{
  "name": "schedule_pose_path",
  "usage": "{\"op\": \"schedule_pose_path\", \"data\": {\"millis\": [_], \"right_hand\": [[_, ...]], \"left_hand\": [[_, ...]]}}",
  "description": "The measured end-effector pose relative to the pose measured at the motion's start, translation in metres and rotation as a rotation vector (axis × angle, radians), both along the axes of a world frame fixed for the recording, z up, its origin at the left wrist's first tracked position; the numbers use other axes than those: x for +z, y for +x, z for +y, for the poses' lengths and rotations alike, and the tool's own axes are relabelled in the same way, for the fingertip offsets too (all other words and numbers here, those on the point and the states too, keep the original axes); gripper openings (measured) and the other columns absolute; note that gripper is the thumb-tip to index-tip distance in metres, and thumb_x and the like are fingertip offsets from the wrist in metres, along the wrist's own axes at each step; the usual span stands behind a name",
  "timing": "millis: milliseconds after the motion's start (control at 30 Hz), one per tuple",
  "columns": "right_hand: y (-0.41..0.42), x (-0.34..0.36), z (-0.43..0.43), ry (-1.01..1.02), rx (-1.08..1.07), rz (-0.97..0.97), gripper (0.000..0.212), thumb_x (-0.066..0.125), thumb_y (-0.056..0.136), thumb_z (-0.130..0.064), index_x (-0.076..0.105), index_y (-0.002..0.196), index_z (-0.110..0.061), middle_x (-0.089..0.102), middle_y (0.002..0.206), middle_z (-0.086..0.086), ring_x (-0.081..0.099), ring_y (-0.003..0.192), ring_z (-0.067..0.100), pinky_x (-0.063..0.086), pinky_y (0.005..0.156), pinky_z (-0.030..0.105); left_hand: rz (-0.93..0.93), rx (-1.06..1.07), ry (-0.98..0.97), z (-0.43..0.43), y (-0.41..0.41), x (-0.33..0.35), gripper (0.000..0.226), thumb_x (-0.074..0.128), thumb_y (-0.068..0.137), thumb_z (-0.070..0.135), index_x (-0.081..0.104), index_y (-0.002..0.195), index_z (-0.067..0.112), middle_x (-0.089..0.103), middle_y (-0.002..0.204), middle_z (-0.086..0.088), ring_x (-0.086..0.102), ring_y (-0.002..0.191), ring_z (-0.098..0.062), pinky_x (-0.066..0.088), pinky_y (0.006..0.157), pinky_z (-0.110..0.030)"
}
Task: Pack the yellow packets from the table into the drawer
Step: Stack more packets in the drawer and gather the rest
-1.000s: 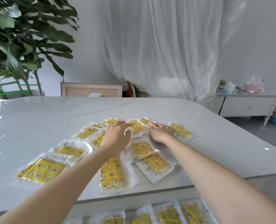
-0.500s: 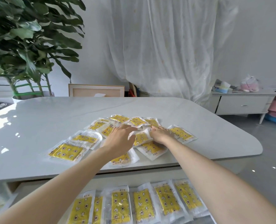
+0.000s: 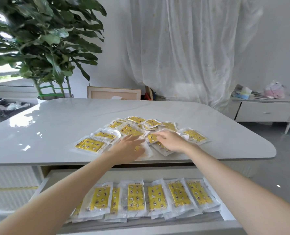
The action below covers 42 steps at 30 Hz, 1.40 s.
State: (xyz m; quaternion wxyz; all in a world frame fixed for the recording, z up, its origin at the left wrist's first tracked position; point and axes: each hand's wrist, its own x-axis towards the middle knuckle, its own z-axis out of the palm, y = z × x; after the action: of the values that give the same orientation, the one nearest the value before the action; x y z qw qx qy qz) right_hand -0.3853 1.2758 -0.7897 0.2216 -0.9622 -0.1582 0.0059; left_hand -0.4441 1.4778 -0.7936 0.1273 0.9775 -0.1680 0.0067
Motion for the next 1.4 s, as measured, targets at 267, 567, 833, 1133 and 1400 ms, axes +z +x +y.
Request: {"op": "schedule_pose_path", "data": {"millis": [267, 567, 833, 1133, 1400], "right_hand": [[-0.028, -0.006, 0.009, 0.071, -0.046, 0.029, 0.035, 0.036, 0.102, -0.029, 0.056, 0.129, -0.022, 0.052, 0.136, 0.002, 0.050, 0.121, 0.020, 0.040, 0.095, 0.032], [-0.033, -0.002, 0.036, 0.323, -0.360, -0.056, 0.033, 0.079, 0.074, -0.012, 0.053, 0.056, -0.024, 0.071, 0.097, 0.001, 0.062, 0.096, 0.017, 0.046, 0.075, 0.026], [-0.030, 0.005, 0.054, 0.437, -0.545, 0.070, 0.034, 0.076, 0.070, 0.004, 0.067, 0.098, -0.013, 0.061, 0.122, 0.009, 0.060, 0.110, 0.024, 0.047, 0.077, 0.024], [-0.040, 0.013, 0.050, 0.571, -0.659, 0.134, 0.033, 0.074, 0.072, -0.001, 0.072, 0.103, -0.012, 0.070, 0.101, 0.007, 0.068, 0.090, 0.025, 0.059, 0.078, 0.034], [-0.057, 0.023, 0.047, 0.831, -0.628, 0.218, 0.028, 0.063, 0.077, 0.019, 0.058, 0.079, -0.008, 0.063, 0.113, 0.017, 0.065, 0.102, 0.031, 0.055, 0.069, 0.038]], "left_hand": [[-0.059, -0.078, 0.081, 0.016, -0.033, -0.031, 0.068, 0.051, 0.090, 0.052, 0.021, 0.149, 0.036, 0.009, 0.159, 0.010, 0.003, 0.148, -0.017, 0.015, 0.119, -0.039], [-0.170, -0.099, -0.063, 0.046, -0.055, -0.032, 0.050, 0.060, 0.090, 0.029, 0.046, 0.138, 0.032, 0.037, 0.146, 0.011, 0.039, 0.132, -0.008, 0.035, 0.104, -0.022], [-0.167, 0.109, -0.444, 0.053, -0.060, -0.037, 0.020, 0.061, 0.090, 0.028, 0.073, 0.107, 0.028, 0.055, 0.132, 0.012, 0.051, 0.119, -0.008, 0.039, 0.097, -0.021], [-0.155, 0.304, -0.555, 0.051, -0.062, -0.027, 0.021, 0.074, 0.076, 0.011, 0.076, 0.090, 0.027, 0.020, 0.155, 0.000, 0.018, 0.142, -0.019, 0.024, 0.110, -0.031], [-0.080, 0.291, -0.602, 0.052, -0.078, -0.026, 0.024, 0.070, 0.082, 0.009, 0.074, 0.102, 0.022, 0.068, 0.114, 0.003, 0.055, 0.073, 0.003, 0.039, 0.058, 0.000]]}}
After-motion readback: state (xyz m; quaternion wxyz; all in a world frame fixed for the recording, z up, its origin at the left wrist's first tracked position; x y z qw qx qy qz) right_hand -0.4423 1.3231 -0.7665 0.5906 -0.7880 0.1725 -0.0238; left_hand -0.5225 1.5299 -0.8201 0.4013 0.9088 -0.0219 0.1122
